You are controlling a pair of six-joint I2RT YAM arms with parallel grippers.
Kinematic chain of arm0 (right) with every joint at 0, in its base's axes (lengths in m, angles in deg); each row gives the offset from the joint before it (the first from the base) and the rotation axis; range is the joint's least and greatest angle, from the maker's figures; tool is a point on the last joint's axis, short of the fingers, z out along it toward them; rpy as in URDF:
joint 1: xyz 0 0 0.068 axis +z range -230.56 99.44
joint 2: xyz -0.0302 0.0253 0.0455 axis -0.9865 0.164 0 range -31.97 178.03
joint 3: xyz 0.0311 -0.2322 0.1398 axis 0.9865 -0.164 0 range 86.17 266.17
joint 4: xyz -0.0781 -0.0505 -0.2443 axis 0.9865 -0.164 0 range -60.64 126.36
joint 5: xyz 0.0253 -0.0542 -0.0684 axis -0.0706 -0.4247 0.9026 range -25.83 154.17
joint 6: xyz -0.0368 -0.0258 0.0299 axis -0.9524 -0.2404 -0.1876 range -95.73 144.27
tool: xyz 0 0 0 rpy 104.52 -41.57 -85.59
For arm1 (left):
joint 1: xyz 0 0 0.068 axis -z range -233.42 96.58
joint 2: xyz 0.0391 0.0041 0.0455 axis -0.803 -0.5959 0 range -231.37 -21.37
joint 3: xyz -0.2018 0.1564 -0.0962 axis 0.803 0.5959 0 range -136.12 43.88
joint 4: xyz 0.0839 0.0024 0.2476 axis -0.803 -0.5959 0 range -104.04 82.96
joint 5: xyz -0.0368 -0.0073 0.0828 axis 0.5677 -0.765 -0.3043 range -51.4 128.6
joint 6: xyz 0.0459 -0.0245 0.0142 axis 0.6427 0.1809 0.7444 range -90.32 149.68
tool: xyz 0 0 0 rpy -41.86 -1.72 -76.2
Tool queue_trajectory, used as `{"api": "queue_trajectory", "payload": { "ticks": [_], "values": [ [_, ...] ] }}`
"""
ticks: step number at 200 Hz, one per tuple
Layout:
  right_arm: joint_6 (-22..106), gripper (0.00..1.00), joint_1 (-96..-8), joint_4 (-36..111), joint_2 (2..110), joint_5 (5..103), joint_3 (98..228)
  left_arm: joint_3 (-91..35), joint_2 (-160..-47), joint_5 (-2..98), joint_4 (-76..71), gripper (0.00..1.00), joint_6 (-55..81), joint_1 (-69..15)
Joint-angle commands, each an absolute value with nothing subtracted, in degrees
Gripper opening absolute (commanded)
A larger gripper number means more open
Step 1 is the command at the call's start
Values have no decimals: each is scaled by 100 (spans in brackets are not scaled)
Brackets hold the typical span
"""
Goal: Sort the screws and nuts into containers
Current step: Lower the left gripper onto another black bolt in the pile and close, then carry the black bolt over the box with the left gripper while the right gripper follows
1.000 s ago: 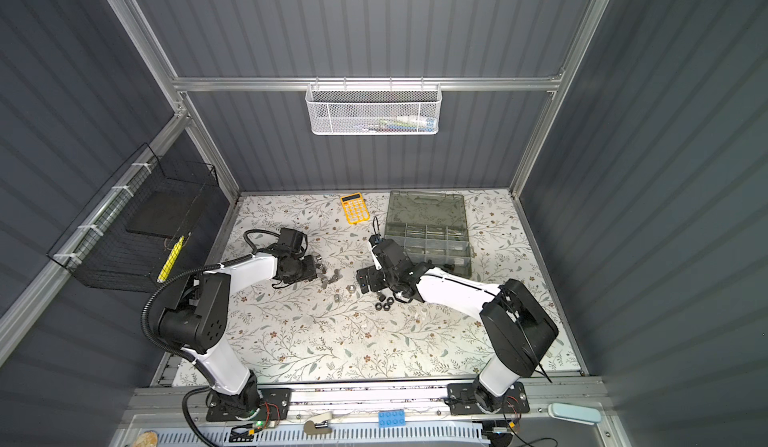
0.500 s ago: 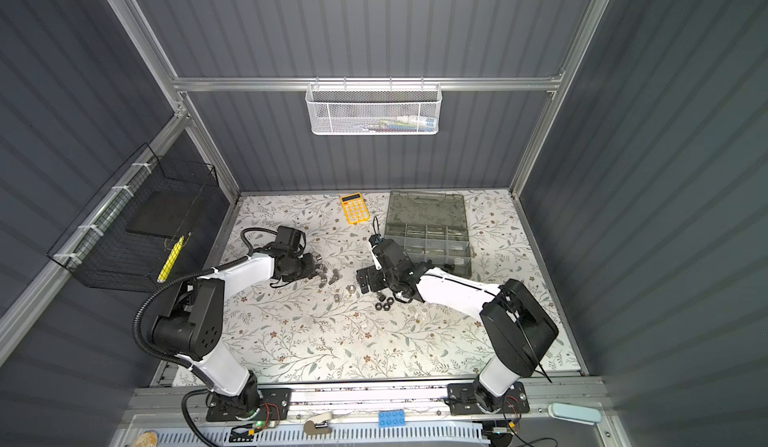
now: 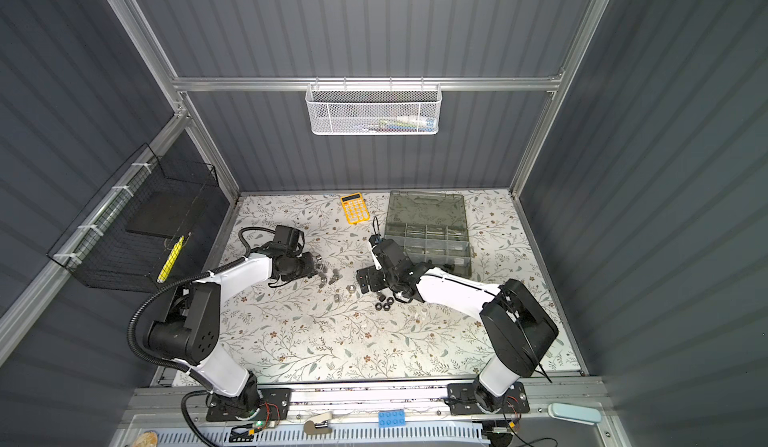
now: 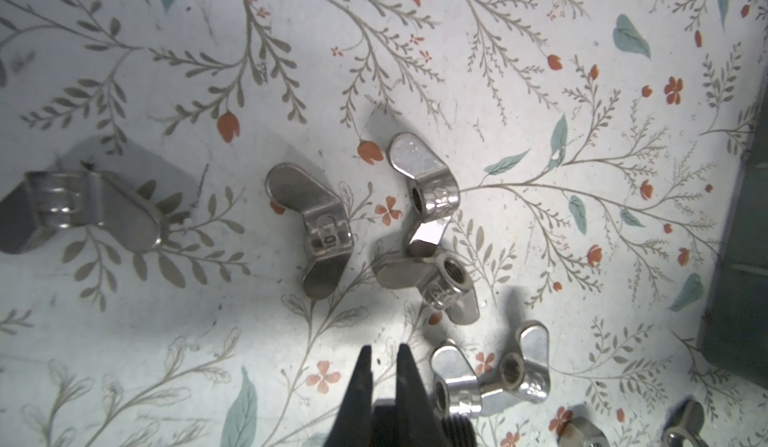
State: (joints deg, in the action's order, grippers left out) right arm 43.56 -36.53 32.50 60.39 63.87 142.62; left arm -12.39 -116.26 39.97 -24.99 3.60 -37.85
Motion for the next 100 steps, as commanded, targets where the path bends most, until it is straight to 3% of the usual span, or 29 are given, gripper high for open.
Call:
{"api": "queue_trajectory", "payload": {
  "ticks": [1,100],
  "values": [
    [4405,99,-3635,3303,6023,6380,14260,-1128,-11375,4076,-2628,3,362,-3752],
    [4361,99,-3677,3285,5775,6737,14143,-1682,-11404,3818,-2868,2,302,-3163]
  ]
}}
